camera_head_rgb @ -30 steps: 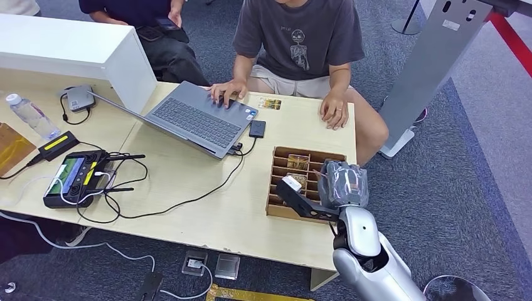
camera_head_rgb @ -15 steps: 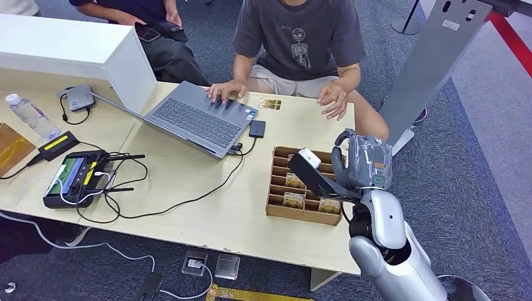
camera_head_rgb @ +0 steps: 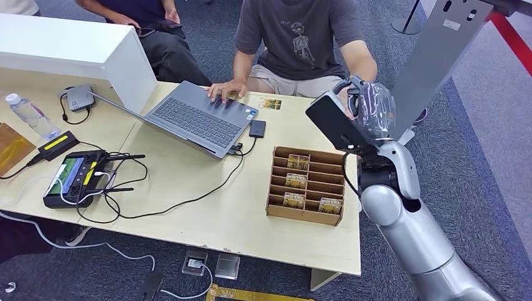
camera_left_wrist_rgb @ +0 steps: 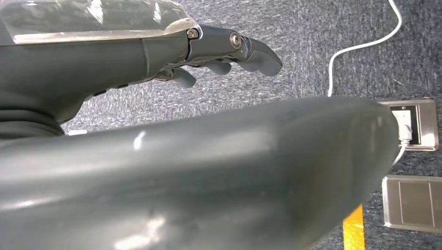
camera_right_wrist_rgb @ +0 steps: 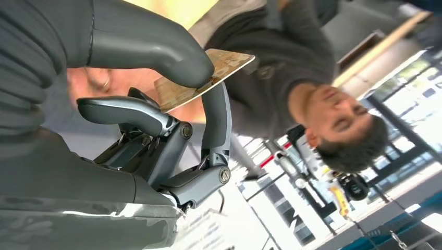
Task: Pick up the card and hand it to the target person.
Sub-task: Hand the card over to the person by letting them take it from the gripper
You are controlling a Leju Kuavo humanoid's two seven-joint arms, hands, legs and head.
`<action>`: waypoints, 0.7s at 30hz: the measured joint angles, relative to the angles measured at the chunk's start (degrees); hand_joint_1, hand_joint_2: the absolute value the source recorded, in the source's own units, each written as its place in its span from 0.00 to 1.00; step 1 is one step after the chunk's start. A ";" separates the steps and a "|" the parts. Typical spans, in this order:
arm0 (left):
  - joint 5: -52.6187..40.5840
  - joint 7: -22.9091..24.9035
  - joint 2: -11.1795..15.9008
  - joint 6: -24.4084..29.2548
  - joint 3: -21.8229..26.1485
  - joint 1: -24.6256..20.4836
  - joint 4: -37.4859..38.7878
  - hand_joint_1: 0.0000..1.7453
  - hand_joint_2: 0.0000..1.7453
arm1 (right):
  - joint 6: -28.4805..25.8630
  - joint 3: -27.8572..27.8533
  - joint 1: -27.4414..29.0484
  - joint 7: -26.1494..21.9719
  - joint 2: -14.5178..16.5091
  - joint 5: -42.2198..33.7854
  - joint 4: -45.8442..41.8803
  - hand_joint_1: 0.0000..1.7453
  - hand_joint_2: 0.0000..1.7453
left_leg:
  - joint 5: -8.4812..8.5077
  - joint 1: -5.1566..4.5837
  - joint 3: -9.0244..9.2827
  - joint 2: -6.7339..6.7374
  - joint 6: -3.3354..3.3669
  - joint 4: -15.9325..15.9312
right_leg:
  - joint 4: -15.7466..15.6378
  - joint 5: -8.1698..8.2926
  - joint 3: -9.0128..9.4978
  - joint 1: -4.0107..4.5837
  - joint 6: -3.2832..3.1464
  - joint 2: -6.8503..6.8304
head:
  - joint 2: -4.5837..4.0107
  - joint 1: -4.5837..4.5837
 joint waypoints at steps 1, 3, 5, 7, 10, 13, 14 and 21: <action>0.00 -0.02 0.00 -0.02 -0.01 0.00 0.00 0.00 0.00 | -1.03 0.03 -0.81 -2.12 0.35 -2.52 1.61 0.96 1.00 | 0.00 0.00 -0.01 0.00 0.00 0.00 | 0.00 0.00 0.00 0.00 0.00 0.00 | 0.00 0.00; 0.00 -0.02 0.00 -0.02 -0.02 -0.01 0.00 0.00 0.00 | -3.34 0.05 -2.22 -7.47 1.20 -8.02 5.13 0.94 1.00 | 0.00 0.00 -0.02 0.00 0.00 0.00 | 0.01 0.00 0.00 0.00 0.00 -0.01 | 0.00 -0.01; 0.00 -0.02 0.00 0.02 -0.02 -0.03 0.00 0.00 0.00 | -5.46 0.07 -3.54 -12.11 2.21 -12.19 8.91 0.93 1.00 | 0.00 0.00 -0.02 0.00 0.00 0.00 | 0.01 0.00 -0.01 0.00 0.00 -0.01 | 0.00 -0.02; 0.00 -0.01 0.01 0.11 -0.02 -0.03 0.00 0.00 0.00 | -6.67 0.15 -4.67 -14.33 3.20 -14.04 12.53 0.91 1.00 | 0.00 0.00 -0.01 0.00 0.00 0.00 | 0.01 0.00 -0.01 0.00 0.00 -0.01 | 0.00 -0.01; 0.01 0.17 0.06 0.25 -0.02 -0.04 0.00 0.00 0.00 | -7.07 0.44 -6.01 -15.45 4.64 -14.97 17.43 0.89 1.00 | 0.00 0.00 -0.01 0.00 0.00 0.00 | 0.01 0.00 -0.01 0.00 0.00 -0.01 | 0.00 0.02; 0.02 0.45 0.14 0.32 -0.01 -0.03 0.00 0.00 0.00 | -7.13 0.78 -7.22 -15.94 6.15 -14.75 21.75 0.85 1.00 | 0.00 0.00 -0.01 0.00 0.00 0.00 | 0.01 0.00 -0.01 0.00 0.00 -0.01 | 0.00 0.01; 0.03 0.48 0.17 0.33 0.00 -0.03 0.00 0.00 0.00 | -7.22 0.87 -7.58 -16.06 6.66 -14.47 23.13 0.85 1.00 | 0.00 0.00 -0.01 0.00 0.00 0.00 | 0.01 0.00 -0.01 0.00 0.00 -0.01 | 0.00 0.00; 0.08 0.30 0.30 0.40 0.03 0.01 0.00 0.00 0.00 | -9.64 1.85 -9.24 -15.50 9.14 -10.47 30.47 0.84 1.00 | 0.00 0.00 -0.01 -0.01 0.00 0.00 | 0.01 0.00 -0.02 0.00 0.00 -0.02 | 0.00 0.02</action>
